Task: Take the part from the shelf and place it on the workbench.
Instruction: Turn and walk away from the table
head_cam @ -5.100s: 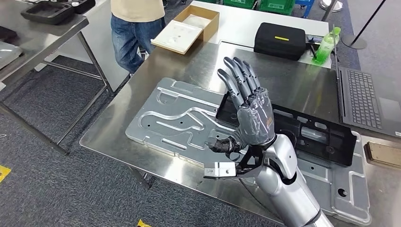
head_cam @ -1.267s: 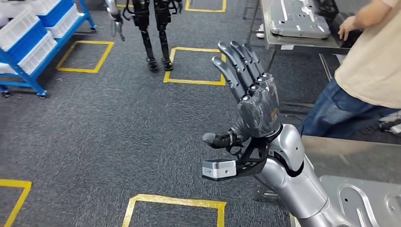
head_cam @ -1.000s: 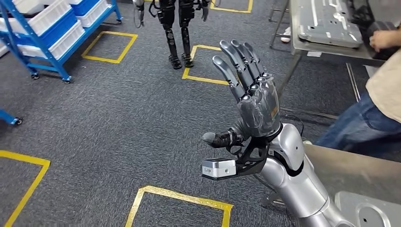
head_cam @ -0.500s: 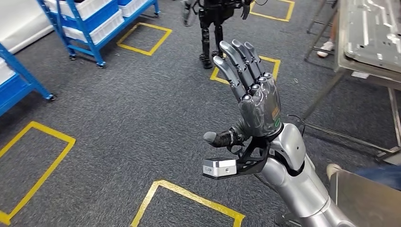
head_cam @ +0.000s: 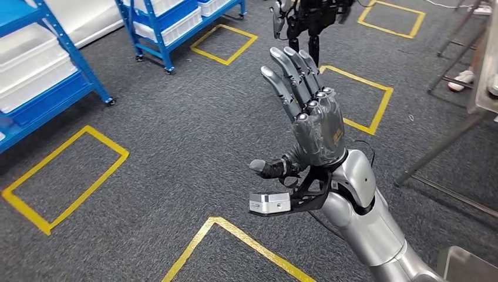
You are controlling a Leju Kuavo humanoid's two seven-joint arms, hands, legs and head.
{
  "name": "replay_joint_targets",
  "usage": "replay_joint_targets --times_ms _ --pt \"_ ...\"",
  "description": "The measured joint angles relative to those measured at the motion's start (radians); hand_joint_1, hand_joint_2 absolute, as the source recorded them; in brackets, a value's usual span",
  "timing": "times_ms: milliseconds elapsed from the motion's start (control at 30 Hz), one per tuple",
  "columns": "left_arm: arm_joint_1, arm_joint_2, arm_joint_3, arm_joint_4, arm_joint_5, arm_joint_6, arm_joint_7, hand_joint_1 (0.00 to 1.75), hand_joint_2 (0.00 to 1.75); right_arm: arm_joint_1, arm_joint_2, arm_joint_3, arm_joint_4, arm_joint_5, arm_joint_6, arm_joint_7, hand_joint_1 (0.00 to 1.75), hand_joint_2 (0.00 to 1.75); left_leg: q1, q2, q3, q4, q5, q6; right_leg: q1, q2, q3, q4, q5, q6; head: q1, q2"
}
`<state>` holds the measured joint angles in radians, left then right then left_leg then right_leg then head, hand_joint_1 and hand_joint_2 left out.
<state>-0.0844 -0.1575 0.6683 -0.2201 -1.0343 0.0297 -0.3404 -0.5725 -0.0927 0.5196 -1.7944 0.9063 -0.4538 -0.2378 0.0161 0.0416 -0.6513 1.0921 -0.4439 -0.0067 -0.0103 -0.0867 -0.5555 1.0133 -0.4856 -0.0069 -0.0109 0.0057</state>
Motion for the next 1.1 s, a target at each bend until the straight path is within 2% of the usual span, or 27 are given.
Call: replay_joint_targets --times_ms 67,133,167,233,300,333,367,400,433,467,533,600,633,667,700,733,800,833,867,900,933,1000,1033,1067,1100 --pt "-0.004 0.0 0.0 0.0 -0.001 -0.004 0.004 0.0 0.0 -0.002 0.001 0.001 0.005 -0.003 0.007 0.002 0.0 0.0 -0.007 0.022 0.028 -0.058 0.009 0.011 0.007 -0.018 0.0 0.007 -0.007 0.009 0.001 0.0" --pt "-0.004 0.001 0.001 0.0 -0.002 -0.01 0.007 0.0 0.0 -0.003 0.004 0.002 0.011 -0.006 0.01 0.003 0.0 0.0 -0.011 0.003 0.026 -0.06 0.009 0.023 0.009 -0.037 0.003 0.006 -0.01 0.018 0.002 0.0" --pt "-0.003 0.001 0.001 0.0 -0.002 -0.012 0.008 0.0 0.0 -0.003 0.004 0.002 0.013 -0.006 0.011 0.004 0.0 0.0 -0.01 -0.009 0.027 -0.063 0.011 0.029 0.007 -0.036 0.005 0.008 -0.015 0.023 0.001 0.0" --pt "-0.004 0.002 0.002 0.0 -0.004 -0.016 0.013 0.0 0.0 -0.004 0.005 0.003 0.018 -0.008 0.014 0.004 0.0 0.0 -0.008 -0.031 0.03 -0.07 0.016 0.041 -0.001 0.006 -0.009 0.052 -0.049 0.031 0.002 0.0" --pt "-0.006 0.002 0.003 0.0 -0.005 -0.019 0.02 0.0 0.0 -0.003 0.005 0.004 0.024 -0.01 0.017 0.006 0.0 0.0 -0.007 -0.051 0.031 -0.071 0.018 0.049 -0.003 0.063 -0.066 0.169 -0.11 0.033 0.002 0.0" --pt "-0.007 0.002 0.003 0.0 -0.006 -0.019 0.024 0.0 0.0 -0.001 0.005 0.005 0.027 -0.011 0.019 0.007 0.0 0.0 -0.008 -0.063 0.03 -0.071 0.018 0.051 -0.003 0.076 -0.099 0.233 -0.133 0.032 0.002 0.0" --pt "-0.007 0.002 0.004 0.0 -0.006 -0.02 0.028 0.0 0.0 0.002 0.005 0.007 0.032 -0.012 0.02 0.008 0.0 0.0 -0.01 -0.076 0.03 -0.071 0.019 0.052 -0.002 0.081 -0.123 0.274 -0.14 0.031 0.002 0.0" --pt "-0.007 0.002 0.004 0.0 -0.006 -0.02 0.032 0.0 0.0 0.004 0.005 0.008 0.036 -0.013 0.021 0.009 0.0 0.0 -0.011 -0.089 0.031 -0.071 0.019 0.052 -0.002 0.084 -0.131 0.281 -0.127 0.029 0.002 0.0" --pt "-0.006 0.002 0.005 0.0 -0.006 -0.02 0.035 0.0 0.0 0.006 0.005 0.009 0.039 -0.014 0.021 0.01 0.0 0.0 -0.012 -0.103 0.032 -0.07 0.019 0.052 -0.002 0.088 -0.12 0.248 -0.096 0.025 0.002 0.0" --pt "-0.006 0.002 0.005 0.0 -0.006 -0.019 0.037 0.0 0.0 0.006 0.005 0.009 0.042 -0.015 0.02 0.01 0.0 0.0 -0.013 -0.116 0.033 -0.07 0.019 0.052 -0.002 0.098 -0.094 0.185 -0.054 0.02 0.002 0.0" --pt "-0.006 0.001 0.005 0.0 -0.006 -0.019 0.039 0.0 0.0 0.006 0.005 0.01 0.047 -0.017 0.019 0.01 0.0 0.0 -0.012 -0.141 0.031 -0.067 0.02 0.048 -0.003 0.145 -0.043 0.066 0.001 0.01 0.002 0.0" --pt "-0.008 0.0 0.005 0.0 -0.007 -0.019 0.04 0.0 0.0 0.007 0.005 0.011 0.05 -0.018 0.018 0.01 0.0 0.0 -0.007 -0.162 0.022 -0.067 0.025 0.036 -0.001 0.171 -0.026 0.022 0.006 0.005 0.002 0.0" --pt "-0.007 0.001 0.006 0.0 -0.012 -0.021 0.041 0.0 0.0 0.007 0.006 0.011 0.052 -0.019 0.018 0.01 0.0 0.0 -0.004 -0.174 0.018 -0.069 0.028 0.029 0.001 0.163 -0.024 0.015 0.008 0.004 0.003 0.0" --pt "-0.007 0.0 0.004 0.0 -0.025 -0.026 0.047 0.0 0.0 0.007 0.008 0.012 0.054 -0.024 0.021 0.009 0.0 0.0 -0.002 -0.175 0.016 -0.07 0.029 0.022 0.0 0.15 -0.02 0.009 0.01 0.001 0.003 0.0" --pt "-0.009 -0.002 -0.001 0.0 -0.047 -0.032 0.067 0.0 0.0 0.005 0.012 0.013 0.056 -0.034 0.028 0.006 0.0 0.0 -0.004 -0.16 0.013 -0.063 0.023 0.016 -0.001 0.137 -0.015 0.001 0.013 -0.003 0.002 0.0" --pt "-0.017 -0.011 -0.011 0.0 -0.071 -0.039 0.107 0.0 0.0 0.0 0.02 0.017 0.061 -0.044 0.037 0.004 0.0 0.0 -0.006 -0.135 0.002 -0.04 0.008 0.011 -0.003 0.123 -0.01 -0.006 0.016 -0.008 0.001 0.0" --pt "-0.06 -0.053 -0.038 0.0 -0.101 -0.043 0.228 0.0 0.0 -0.026 0.052 0.033 0.09 -0.058 0.053 0.006 0.0 0.0 -0.007 -0.078 -0.048 0.061 -0.045 0.003 -0.002 0.091 -0.008 -0.01 0.018 -0.014 0.0 0.0" --pt "-0.088 -0.08 -0.049 0.0 -0.104 -0.041 0.28 0.0 0.0 -0.041 0.072 0.045 0.111 -0.058 0.053 0.011 0.0 0.0 -0.004 -0.065 -0.079 0.123 -0.071 -0.001 -0.001 0.073 -0.009 -0.008 0.018 -0.017 -0.001 0.0" --pt "-0.114 -0.104 -0.057 0.0 -0.104 -0.039 0.314 0.0 0.0 -0.052 0.092 0.056 0.132 -0.058 0.051 0.015 0.0 0.0 -0.001 -0.059 -0.102 0.168 -0.084 -0.004 0.001 0.055 -0.01 -0.007 0.017 -0.016 -0.001 0.0" --pt "-0.135 -0.124 -0.064 0.0 -0.102 -0.038 0.33 0.0 0.0 -0.058 0.108 0.065 0.148 -0.058 0.047 0.017 0.0 0.0 0.002 -0.054 -0.107 0.183 -0.08 -0.007 0.002 0.037 -0.009 -0.006 0.015 -0.016 -0.001 0.0" --pt "-0.148 -0.138 -0.071 0.0 -0.101 -0.04 0.335 0.0 0.0 -0.06 0.12 0.072 0.162 -0.06 0.043 0.018 0.0 0.0 0.005 -0.048 -0.092 0.159 -0.059 -0.01 0.003 0.022 -0.008 -0.005 0.013 -0.015 -0.001 0.0" --pt "-0.16 -0.152 -0.082 0.0 -0.099 -0.042 0.335 0.0 0.0 -0.065 0.135 0.077 0.183 -0.065 0.035 0.018 0.0 0.0 0.007 -0.018 -0.021 0.039 -0.006 -0.011 0.004 0.002 -0.007 0.001 0.007 -0.011 -0.001 0.0" --pt "-0.161 -0.154 -0.087 0.0 -0.099 -0.043 0.334 0.0 0.0 -0.067 0.138 0.077 0.193 -0.068 0.033 0.018 0.0 0.0 0.004 -0.002 0.009 -0.017 0.01 -0.006 0.006 -0.005 -0.008 0.006 0.004 -0.007 0.0 0.0" --pt "-0.161 -0.155 -0.09 0.0 -0.098 -0.043 0.333 0.0 0.0 -0.069 0.14 0.077 0.202 -0.071 0.031 0.019 0.0 0.0 -0.001 0.008 0.025 -0.049 0.016 0.0 0.007 -0.011 -0.01 0.01 0.001 -0.001 -0.001 0.0" --pt "-0.161 -0.156 -0.093 0.0 -0.098 -0.043 0.332 0.0 0.0 -0.069 0.141 0.078 0.211 -0.073 0.029 0.019 0.0 0.0 -0.007 0.01 0.028 -0.06 0.013 0.008 0.009 -0.017 -0.011 0.012 0.0 0.004 0.0 0.0"
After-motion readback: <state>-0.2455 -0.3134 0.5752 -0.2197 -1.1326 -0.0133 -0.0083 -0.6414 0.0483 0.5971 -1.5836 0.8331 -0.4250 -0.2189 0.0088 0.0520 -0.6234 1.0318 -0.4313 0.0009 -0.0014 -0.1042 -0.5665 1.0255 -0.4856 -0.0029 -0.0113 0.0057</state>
